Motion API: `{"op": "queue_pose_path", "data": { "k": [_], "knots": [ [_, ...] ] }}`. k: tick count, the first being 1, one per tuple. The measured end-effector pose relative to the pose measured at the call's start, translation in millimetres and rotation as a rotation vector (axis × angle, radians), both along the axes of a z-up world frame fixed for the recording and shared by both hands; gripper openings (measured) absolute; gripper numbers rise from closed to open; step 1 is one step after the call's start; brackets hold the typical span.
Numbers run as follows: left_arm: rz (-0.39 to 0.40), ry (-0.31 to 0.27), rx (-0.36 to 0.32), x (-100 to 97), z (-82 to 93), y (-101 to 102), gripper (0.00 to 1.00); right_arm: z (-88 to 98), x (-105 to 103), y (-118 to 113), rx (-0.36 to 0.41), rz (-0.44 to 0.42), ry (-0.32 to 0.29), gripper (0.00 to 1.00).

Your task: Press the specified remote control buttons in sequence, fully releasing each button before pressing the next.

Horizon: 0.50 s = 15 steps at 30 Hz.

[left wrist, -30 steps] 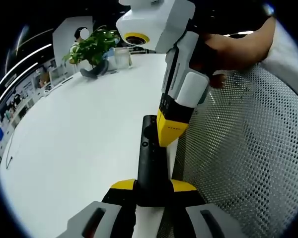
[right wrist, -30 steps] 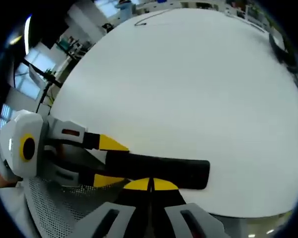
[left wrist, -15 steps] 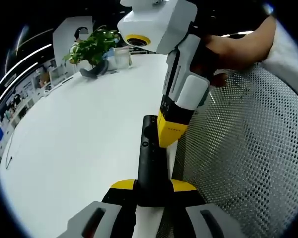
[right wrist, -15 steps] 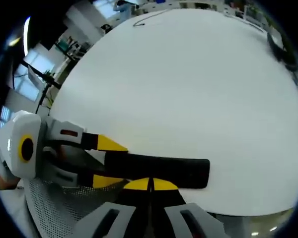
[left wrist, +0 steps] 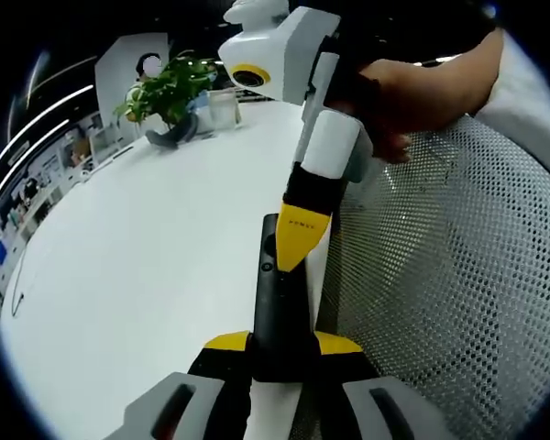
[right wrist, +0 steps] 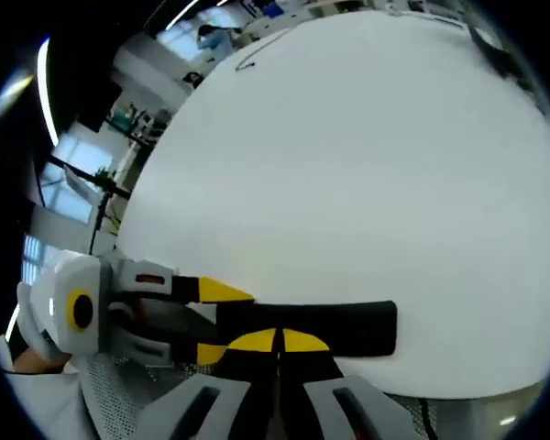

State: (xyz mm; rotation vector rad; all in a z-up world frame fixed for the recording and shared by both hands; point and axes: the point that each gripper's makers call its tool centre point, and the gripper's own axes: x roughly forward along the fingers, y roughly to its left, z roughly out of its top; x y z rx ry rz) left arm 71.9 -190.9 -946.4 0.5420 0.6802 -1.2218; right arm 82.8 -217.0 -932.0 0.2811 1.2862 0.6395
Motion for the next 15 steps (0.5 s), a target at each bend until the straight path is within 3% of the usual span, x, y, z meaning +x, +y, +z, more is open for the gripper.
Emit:
{"op": "queue_pose_path", "data": {
  "k": [8, 15],
  "knots": [
    [-0.025, -0.011, 0.002, -2.9, -1.0, -3.8, 0.24, -5.4, -4.0, 4.1, -0.017, 0.045, 0.007, 0.0],
    [-0.023, -0.009, 0.002, -2.8, -1.0, -3.7, 0.24, -5.6, -3.3, 3.1, -0.005, 0.014, 0.021, 0.0]
  ]
}}
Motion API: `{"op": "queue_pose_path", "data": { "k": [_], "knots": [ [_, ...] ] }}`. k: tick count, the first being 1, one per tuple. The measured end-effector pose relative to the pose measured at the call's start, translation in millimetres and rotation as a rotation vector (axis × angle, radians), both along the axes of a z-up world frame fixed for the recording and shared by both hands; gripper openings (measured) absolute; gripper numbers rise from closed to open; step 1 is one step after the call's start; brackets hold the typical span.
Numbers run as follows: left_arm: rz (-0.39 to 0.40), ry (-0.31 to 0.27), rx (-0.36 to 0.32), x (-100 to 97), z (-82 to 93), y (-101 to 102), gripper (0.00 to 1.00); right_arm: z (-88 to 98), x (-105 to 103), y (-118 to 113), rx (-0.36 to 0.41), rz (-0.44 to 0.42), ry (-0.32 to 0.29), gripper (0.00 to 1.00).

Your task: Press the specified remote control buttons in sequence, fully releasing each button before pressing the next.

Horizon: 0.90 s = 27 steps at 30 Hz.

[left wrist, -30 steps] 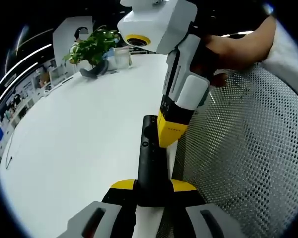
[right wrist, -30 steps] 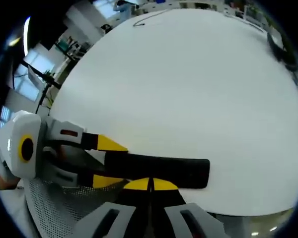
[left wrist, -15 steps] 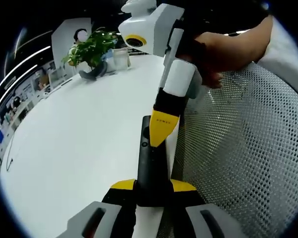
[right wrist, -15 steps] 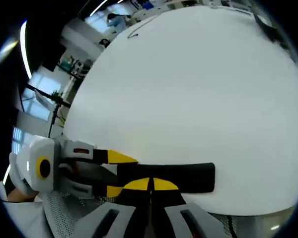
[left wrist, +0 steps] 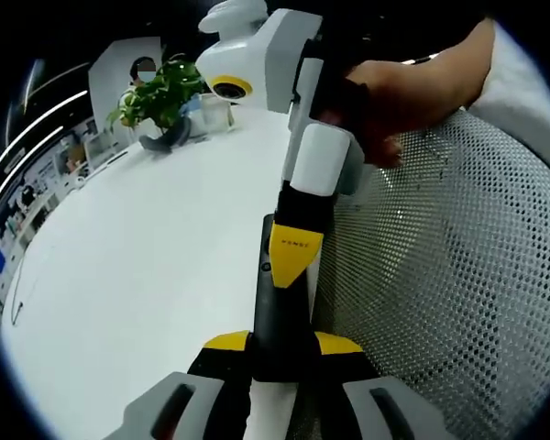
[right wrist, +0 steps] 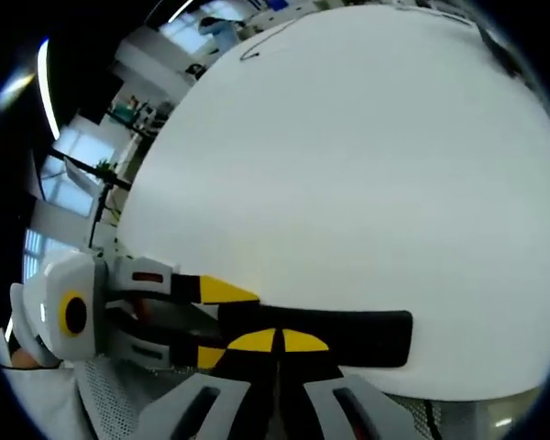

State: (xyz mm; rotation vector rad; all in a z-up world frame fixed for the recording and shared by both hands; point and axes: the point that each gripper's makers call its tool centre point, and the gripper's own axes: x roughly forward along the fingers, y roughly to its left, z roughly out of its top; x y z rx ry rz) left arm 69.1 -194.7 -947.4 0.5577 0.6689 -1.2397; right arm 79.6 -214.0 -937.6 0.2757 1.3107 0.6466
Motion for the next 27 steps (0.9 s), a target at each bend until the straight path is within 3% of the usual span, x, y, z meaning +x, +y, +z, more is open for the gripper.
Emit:
{"op": "queue_pose_path", "data": {
  "k": [27],
  "knots": [
    [0.015, 0.014, -0.023, 0.8, 1.0, 0.2, 0.25, 1.7, 0.5, 0.9, -0.004, 0.006, -0.003, 0.0]
  ]
}}
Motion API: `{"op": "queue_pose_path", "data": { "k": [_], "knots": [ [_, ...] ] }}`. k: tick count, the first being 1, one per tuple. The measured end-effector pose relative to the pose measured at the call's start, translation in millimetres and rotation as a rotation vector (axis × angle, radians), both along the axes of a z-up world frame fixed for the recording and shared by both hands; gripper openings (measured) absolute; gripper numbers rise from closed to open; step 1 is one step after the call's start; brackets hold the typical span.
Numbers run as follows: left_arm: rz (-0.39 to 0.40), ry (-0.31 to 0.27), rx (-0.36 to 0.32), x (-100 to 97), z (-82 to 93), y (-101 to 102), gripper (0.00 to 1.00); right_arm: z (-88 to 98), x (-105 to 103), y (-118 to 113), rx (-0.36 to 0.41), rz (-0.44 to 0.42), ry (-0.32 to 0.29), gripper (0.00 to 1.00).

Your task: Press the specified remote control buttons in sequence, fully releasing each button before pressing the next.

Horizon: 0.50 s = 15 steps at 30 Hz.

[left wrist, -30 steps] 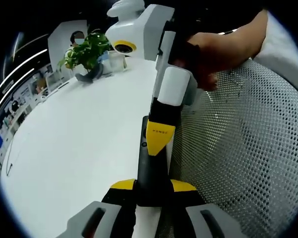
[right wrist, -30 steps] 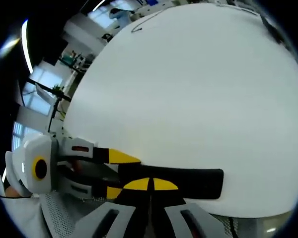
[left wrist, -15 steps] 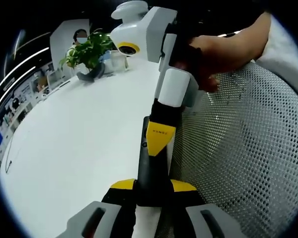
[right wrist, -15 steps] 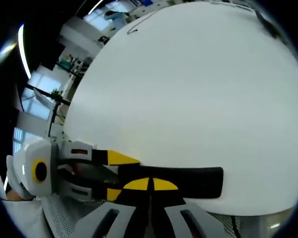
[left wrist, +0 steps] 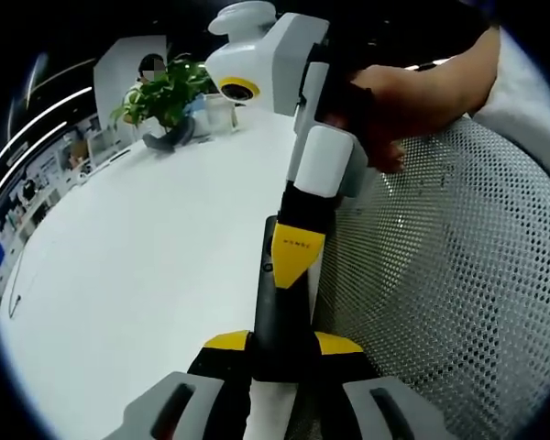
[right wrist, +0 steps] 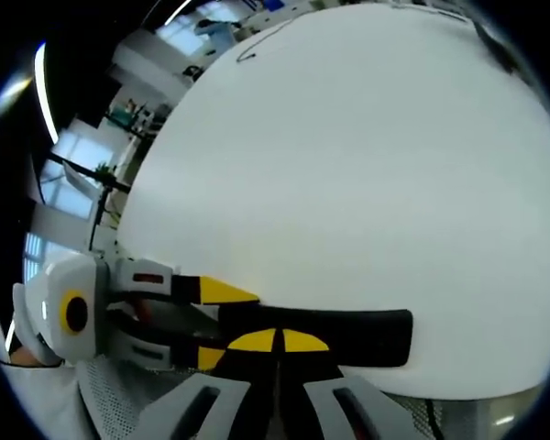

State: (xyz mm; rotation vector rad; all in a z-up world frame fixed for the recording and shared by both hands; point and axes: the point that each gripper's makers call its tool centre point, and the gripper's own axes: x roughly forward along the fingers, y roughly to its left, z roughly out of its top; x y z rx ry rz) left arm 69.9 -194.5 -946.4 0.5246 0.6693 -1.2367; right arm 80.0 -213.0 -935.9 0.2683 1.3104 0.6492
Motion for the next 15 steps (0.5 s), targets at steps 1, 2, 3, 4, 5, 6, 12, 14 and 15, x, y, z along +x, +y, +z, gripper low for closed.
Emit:
{"op": "queue_pose_path", "data": {
  "k": [1, 2, 3, 4, 5, 6, 12, 14, 15],
  "knots": [
    [0.0, -0.001, 0.001, 0.0, -0.1, 0.0, 0.25, 0.5, -0.5, 0.8, -0.008, 0.013, -0.009, 0.0],
    [0.0, -0.001, 0.001, 0.0, -0.1, 0.0, 0.25, 0.5, -0.7, 1.1, -0.015, 0.024, -0.017, 0.0],
    [0.0, -0.001, 0.0, 0.0, 0.0, 0.0, 0.25, 0.4, -1.0, 1.6, -0.022, 0.033, -0.024, 0.0],
    [0.0, 0.0, -0.001, 0.0, 0.0, 0.0, 0.25, 0.7, -1.2, 2.3, -0.022, 0.037, -0.027, 0.0],
    [0.0, 0.0, -0.001, 0.0, 0.0, 0.0, 0.25, 0.6, -2.4, 4.6, -0.011, 0.047, -0.024, 0.0],
    [0.0, 0.0, -0.001, 0.0, 0.0, 0.0, 0.25, 0.4, -5.1, 7.3, -0.002, 0.06, -0.012, 0.0],
    [-0.001, -0.004, -0.001, -0.2, 0.0, 0.0, 0.24, -1.8, -5.7, 6.9, -0.016, 0.082, -0.017, 0.0],
    [-0.003, -0.006, 0.0, -0.3, 0.1, -0.1, 0.24, -1.1, -5.4, 5.9, -0.009, 0.071, -0.01, 0.0],
    [-0.004, -0.007, 0.001, -0.3, 0.0, -0.1, 0.24, -0.7, -5.4, 6.0, -0.009, 0.068, -0.012, 0.0]
  ]
}}
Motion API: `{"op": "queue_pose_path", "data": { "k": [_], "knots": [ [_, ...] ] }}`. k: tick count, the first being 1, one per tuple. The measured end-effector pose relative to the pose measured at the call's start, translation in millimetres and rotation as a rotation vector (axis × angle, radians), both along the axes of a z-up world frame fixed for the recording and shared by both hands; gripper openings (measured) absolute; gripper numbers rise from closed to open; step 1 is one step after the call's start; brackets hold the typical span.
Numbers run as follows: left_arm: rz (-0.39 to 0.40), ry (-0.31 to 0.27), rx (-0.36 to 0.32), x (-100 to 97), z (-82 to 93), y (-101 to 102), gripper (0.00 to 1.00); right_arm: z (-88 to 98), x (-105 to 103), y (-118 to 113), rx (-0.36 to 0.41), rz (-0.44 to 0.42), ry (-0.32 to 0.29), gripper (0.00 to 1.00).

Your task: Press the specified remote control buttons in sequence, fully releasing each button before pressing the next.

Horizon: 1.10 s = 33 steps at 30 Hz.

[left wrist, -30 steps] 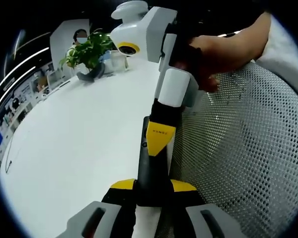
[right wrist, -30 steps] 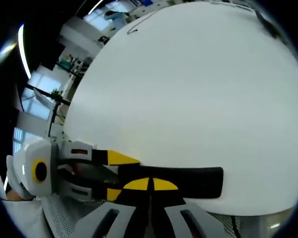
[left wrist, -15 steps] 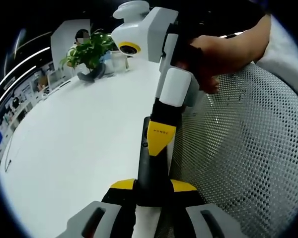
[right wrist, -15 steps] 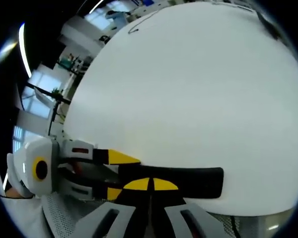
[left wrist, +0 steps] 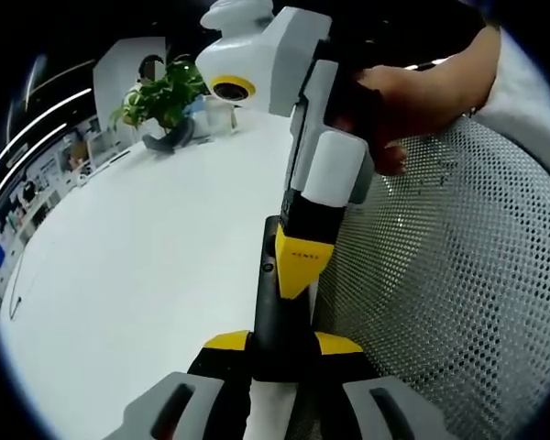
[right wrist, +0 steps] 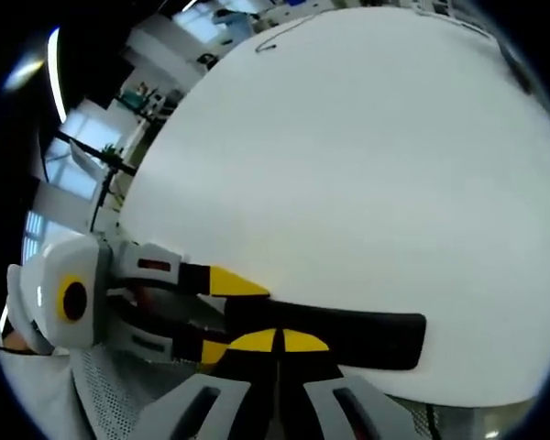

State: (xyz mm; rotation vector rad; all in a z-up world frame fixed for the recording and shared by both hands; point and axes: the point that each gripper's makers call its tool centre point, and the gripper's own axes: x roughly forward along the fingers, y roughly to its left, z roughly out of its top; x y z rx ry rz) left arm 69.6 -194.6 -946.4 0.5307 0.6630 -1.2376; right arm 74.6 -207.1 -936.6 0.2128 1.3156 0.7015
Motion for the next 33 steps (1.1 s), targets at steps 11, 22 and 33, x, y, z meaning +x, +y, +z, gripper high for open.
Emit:
{"op": "queue_pose_path", "data": {
  "k": [11, 22, 33],
  "knots": [
    [-0.001, -0.004, 0.002, 0.0, -0.7, -0.2, 0.24, -0.7, 3.6, 0.9, -0.026, -0.002, -0.036, 0.0],
    [0.015, 0.007, -0.01, 1.8, -0.2, -0.3, 0.24, -1.8, 6.3, 0.8, -0.05, 0.023, -0.074, 0.0],
    [0.02, 0.006, -0.007, 2.6, -0.2, 0.1, 0.25, -1.4, 6.1, 1.2, -0.056, 0.057, -0.095, 0.0]
  ]
}}
